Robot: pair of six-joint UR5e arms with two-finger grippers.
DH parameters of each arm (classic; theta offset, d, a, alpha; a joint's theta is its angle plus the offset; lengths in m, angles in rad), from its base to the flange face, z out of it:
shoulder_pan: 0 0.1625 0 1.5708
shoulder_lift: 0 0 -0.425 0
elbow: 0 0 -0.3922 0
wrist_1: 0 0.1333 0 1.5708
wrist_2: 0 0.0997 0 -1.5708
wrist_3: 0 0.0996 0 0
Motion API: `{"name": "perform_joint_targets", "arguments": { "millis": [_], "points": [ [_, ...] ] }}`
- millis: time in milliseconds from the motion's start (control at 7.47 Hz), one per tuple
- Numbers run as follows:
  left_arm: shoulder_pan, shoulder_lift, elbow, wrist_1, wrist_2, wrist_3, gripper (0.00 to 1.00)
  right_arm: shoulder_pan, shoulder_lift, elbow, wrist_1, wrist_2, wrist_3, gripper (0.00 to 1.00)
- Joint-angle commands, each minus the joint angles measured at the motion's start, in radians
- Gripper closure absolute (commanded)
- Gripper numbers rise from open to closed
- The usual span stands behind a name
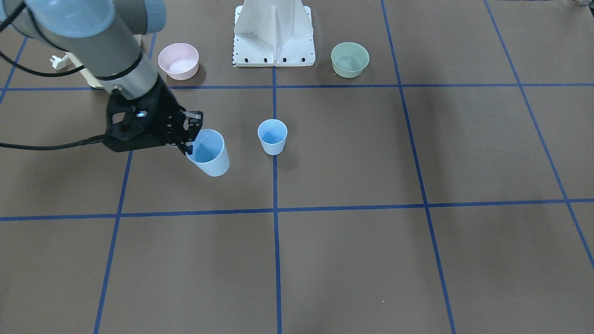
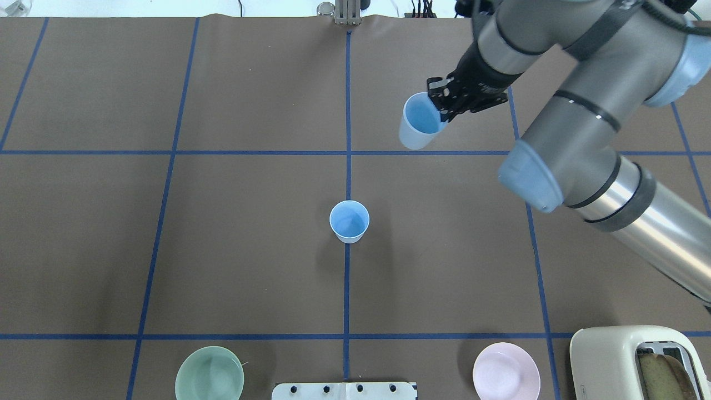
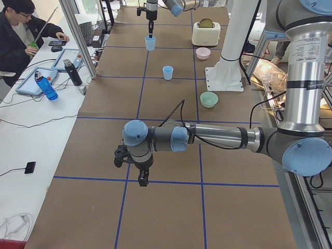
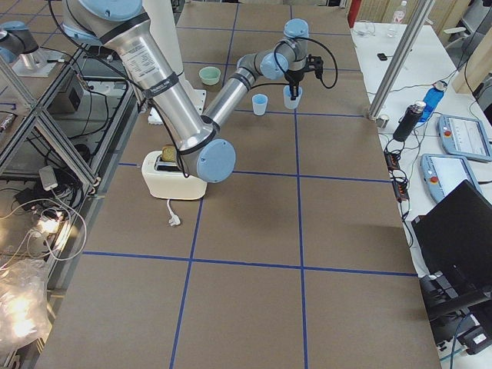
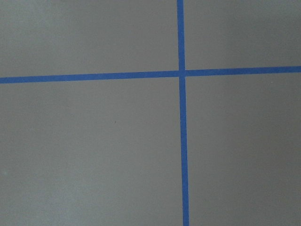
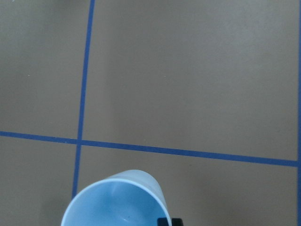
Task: Stack blue cups with both arms
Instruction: 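Lift the cup with the right gripper and carry it over the center cup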
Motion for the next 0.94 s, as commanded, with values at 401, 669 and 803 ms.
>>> {"name": "perform_joint_targets", "arguments": {
  "millis": [401, 669, 803],
  "points": [
    [0.005, 0.001, 0.001, 0.001, 0.007, 0.000, 0.01, -0.254, 0.122, -0.016, -0.211, -0.175, 0.187, 1.00],
    [0.004, 0.001, 0.001, 0.001, 0.007, 0.000, 0.01, -0.263, 0.134, -0.020, -0.204, -0.177, 0.188, 1.00],
    [0.005, 0.001, 0.002, 0.001, 0.009, 0.000, 0.01, -0.264, 0.133, -0.026, -0.176, -0.177, 0.188, 1.00]
  ]
}}
